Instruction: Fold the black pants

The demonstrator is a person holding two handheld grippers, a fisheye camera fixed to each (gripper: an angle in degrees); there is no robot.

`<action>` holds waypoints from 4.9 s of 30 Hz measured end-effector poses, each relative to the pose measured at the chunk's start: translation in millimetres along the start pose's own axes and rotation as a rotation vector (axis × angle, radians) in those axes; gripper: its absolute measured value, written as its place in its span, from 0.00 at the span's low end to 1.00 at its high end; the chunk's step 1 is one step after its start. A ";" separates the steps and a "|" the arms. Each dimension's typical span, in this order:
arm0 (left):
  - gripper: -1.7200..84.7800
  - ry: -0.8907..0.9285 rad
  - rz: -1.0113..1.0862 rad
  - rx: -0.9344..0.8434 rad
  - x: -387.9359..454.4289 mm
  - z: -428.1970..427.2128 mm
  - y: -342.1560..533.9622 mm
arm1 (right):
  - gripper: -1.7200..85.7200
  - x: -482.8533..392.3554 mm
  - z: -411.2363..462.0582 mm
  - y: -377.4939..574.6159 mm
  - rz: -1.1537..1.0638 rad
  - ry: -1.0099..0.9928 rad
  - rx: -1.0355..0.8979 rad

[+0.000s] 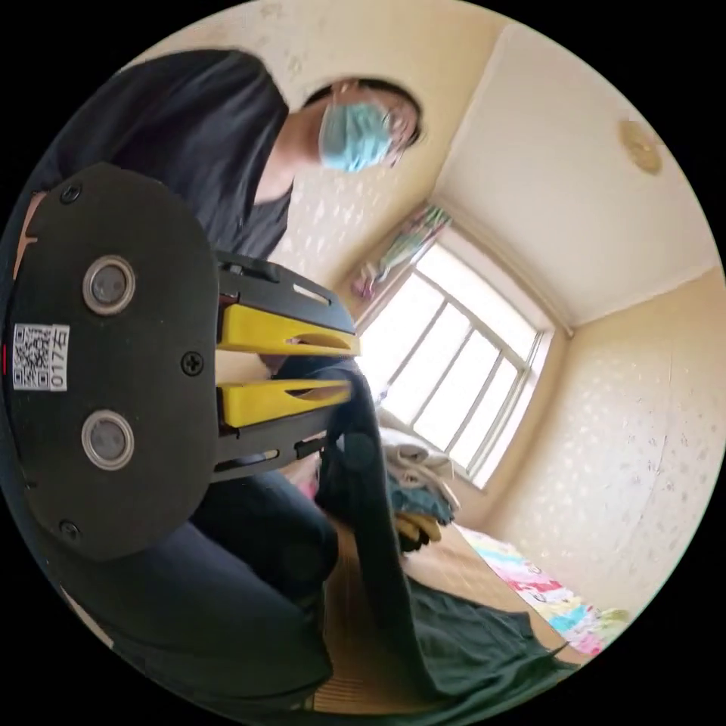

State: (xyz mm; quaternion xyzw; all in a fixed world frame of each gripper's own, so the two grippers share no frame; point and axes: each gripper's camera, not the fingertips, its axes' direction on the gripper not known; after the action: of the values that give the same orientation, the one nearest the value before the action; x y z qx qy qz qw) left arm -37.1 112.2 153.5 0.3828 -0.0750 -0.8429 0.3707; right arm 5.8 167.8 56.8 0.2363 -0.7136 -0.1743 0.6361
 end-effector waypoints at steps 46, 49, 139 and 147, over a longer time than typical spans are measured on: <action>0.07 -0.873 0.433 0.019 -270.0 72.5 176.3 | 0.15 112.2 -120.1 33.8 0.310 1.208 0.047; 0.06 -0.968 0.516 -0.107 -286.5 118.6 190.9 | 0.10 120.5 -103.8 24.9 0.383 1.258 -0.094; 0.02 -0.621 0.290 -0.294 -233.3 101.8 84.8 | 0.12 92.1 96.4 -50.7 0.040 1.045 -0.358; 0.02 -0.583 0.291 -0.301 -242.6 132.8 101.6 | 0.17 250.6 67.4 -121.3 0.474 1.671 -0.165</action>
State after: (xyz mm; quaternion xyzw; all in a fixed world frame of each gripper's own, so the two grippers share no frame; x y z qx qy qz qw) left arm 32.3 184.3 430.7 0.0528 -0.1064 -0.8566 0.5020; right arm -66.7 -76.2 188.2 0.0852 -0.0290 0.1419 0.9858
